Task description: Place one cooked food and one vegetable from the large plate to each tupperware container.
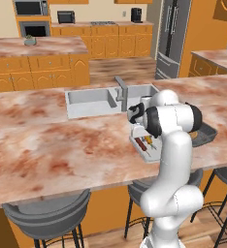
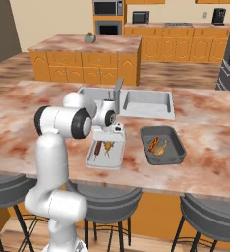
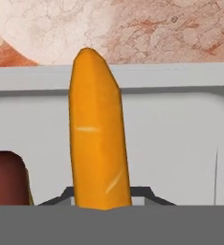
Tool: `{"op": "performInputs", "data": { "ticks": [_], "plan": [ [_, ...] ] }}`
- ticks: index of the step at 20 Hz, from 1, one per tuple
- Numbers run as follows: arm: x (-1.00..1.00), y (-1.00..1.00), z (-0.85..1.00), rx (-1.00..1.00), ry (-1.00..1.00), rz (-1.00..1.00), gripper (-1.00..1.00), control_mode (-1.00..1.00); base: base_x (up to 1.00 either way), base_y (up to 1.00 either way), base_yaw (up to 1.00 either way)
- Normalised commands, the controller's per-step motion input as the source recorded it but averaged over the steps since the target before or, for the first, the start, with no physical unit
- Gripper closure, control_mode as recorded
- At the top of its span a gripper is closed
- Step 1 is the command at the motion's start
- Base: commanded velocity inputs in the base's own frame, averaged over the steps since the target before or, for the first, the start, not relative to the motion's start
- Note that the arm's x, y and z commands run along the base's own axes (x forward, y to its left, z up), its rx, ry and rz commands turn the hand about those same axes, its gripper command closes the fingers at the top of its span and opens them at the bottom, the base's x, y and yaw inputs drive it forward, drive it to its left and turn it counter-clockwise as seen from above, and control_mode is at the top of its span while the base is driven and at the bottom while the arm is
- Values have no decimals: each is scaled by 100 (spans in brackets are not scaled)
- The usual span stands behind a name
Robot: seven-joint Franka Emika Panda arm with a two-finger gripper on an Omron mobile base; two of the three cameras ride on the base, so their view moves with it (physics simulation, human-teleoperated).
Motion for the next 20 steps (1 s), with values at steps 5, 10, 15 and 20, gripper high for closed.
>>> {"op": "performInputs", "data": {
  "ticks": [5, 10, 15, 20],
  "plan": [
    [-37, -7, -1, 0, 0, 0, 100, -100, 0, 0, 0],
    [-39, -7, 0, 0, 0, -2, 100, -100, 0, 0, 0],
    [-25, -8, -9, 0, 0, -5, 100, -100, 0, 0, 0],
    [2, 1, -46, 0, 4, -4, -100, -100, 0, 0, 0]
  ]
}}
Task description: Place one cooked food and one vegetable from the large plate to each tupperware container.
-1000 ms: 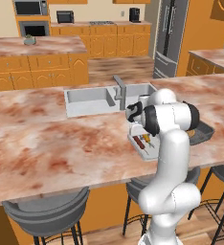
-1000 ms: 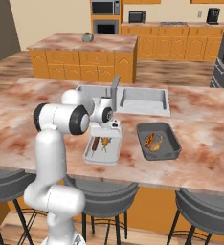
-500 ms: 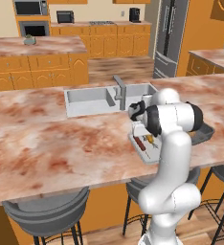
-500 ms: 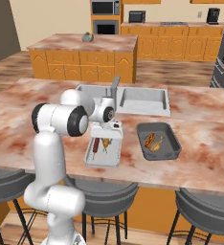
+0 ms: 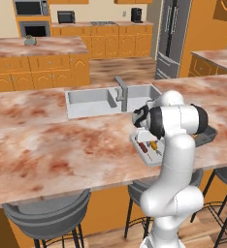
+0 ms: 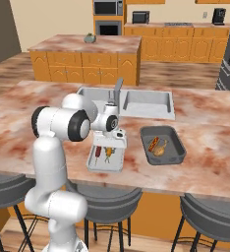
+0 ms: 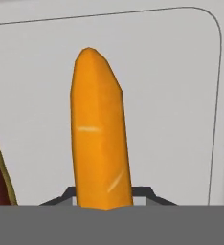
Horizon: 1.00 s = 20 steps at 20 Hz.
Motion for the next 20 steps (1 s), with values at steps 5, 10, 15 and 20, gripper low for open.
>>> {"op": "performInputs", "data": {
  "ticks": [5, 10, 15, 20],
  "plan": [
    [0, 0, -8, 0, 1, 0, -100, -100, 0, 0, 0],
    [-14, 0, 18, 0, -8, 0, -100, -100, 0, 0, 0],
    [-61, 0, 60, 4, -44, 0, -100, -100, 0, 0, 0],
    [-69, 0, 89, 2, -50, 0, -100, -100, 0, 0, 0]
  ]
}}
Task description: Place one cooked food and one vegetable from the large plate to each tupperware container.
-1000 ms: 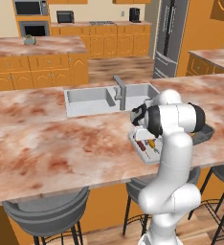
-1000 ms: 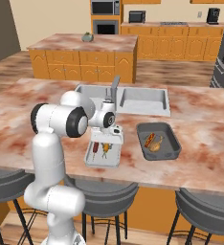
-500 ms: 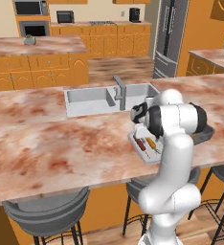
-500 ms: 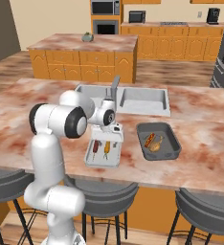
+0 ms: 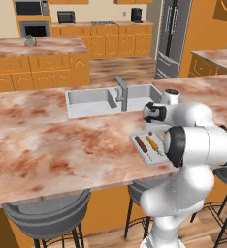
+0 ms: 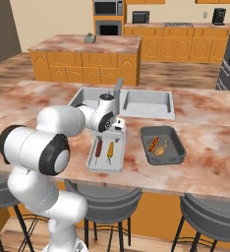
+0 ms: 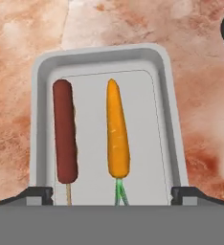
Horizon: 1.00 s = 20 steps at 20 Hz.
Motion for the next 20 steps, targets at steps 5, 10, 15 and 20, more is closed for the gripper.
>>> {"op": "performInputs", "data": {
  "ticks": [5, 10, 15, 20],
  "plan": [
    [-88, 4, 100, -1, -18, 0, -100, -100, 0, 0, 0],
    [-91, 12, 100, 0, -8, 0, -100, -100, 0, 0, 0],
    [-81, 35, 97, 1, -13, 0, -100, -100, 0, 0, 0],
    [-90, 49, 95, 0, -49, 0, -100, -100, 0, 0, 0]
  ]
}}
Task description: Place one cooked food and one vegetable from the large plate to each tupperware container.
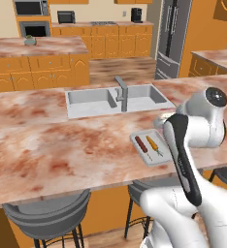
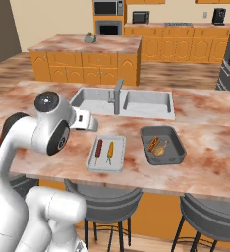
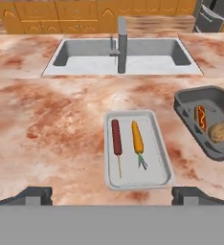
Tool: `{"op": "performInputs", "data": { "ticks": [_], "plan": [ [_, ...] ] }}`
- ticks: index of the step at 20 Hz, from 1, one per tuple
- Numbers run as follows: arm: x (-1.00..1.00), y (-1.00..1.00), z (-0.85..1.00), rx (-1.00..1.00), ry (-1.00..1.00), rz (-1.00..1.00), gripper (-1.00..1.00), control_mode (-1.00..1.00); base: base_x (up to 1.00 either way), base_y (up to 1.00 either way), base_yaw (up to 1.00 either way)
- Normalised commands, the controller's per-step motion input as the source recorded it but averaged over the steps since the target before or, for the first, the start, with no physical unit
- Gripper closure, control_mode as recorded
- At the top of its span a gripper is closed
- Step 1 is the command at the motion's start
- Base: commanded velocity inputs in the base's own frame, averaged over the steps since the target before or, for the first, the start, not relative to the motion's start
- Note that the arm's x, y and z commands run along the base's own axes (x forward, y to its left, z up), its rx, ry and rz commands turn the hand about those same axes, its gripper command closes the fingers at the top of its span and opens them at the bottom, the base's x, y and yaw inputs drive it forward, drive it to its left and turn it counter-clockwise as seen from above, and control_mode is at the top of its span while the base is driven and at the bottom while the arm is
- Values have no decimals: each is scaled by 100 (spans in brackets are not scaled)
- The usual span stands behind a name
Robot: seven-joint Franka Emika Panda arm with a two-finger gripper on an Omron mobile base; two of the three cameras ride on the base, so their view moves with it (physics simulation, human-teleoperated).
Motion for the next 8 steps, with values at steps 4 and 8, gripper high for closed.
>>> {"op": "performInputs", "data": {
  "ticks": [4, 8],
  "plan": [
    [-72, 47, 100, 0, -49, 0, -100, -100, 0, 0, 0],
    [-47, 18, 95, 1, -39, 0, -100, -100, 0, 0, 0]
  ]
}}
